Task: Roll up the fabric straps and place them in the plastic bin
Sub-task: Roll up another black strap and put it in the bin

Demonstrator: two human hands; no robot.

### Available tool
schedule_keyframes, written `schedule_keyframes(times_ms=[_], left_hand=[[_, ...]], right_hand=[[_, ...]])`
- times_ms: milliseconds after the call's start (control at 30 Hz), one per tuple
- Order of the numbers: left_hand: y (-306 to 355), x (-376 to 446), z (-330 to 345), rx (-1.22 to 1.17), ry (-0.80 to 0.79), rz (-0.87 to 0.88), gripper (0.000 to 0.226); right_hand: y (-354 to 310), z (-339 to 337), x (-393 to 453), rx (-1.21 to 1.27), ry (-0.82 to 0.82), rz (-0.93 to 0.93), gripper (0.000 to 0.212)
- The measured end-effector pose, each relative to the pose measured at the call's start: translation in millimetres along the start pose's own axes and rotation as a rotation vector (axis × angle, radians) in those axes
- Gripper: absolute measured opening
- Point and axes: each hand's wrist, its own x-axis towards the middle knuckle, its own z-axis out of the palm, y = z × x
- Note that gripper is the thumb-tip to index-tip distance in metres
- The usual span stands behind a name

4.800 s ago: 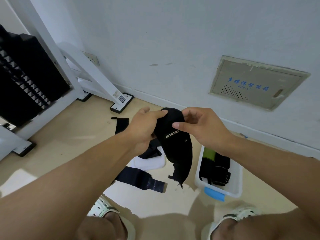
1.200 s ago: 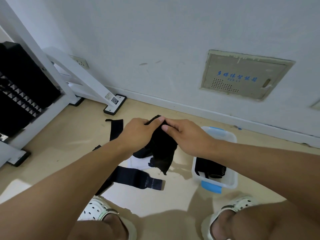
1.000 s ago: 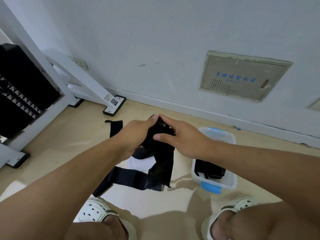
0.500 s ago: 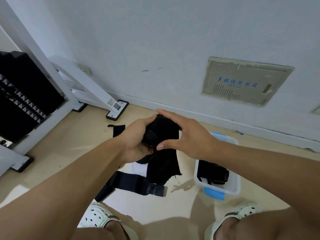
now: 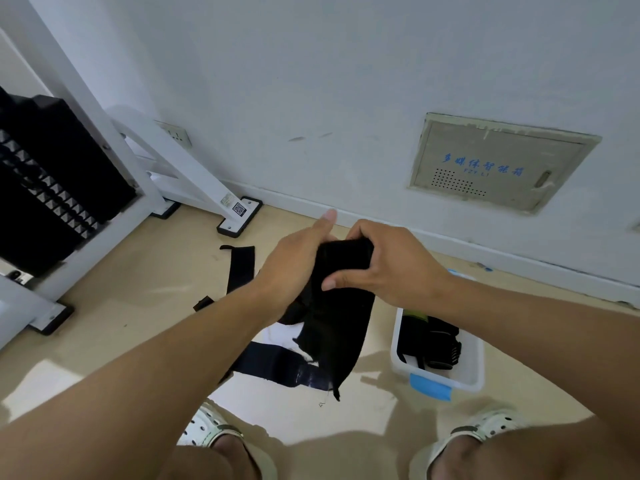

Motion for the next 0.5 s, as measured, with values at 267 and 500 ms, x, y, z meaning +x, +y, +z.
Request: schedule_keyframes(times_ms=[267, 500], left_hand=[[-3.8, -2.0, -0.2, 0.182, -0.087, 0.111, 0.047], [-2.7, 8.9, 2.9, -0.133, 0.041, -0.086, 0.059]], right_hand=[[-0.5, -8.1, -0.3, 0.199, 0.01, 0.05, 0.064], [-1.0, -0.3, -3.0, -0.045, 0.016, -0.099, 0.09]])
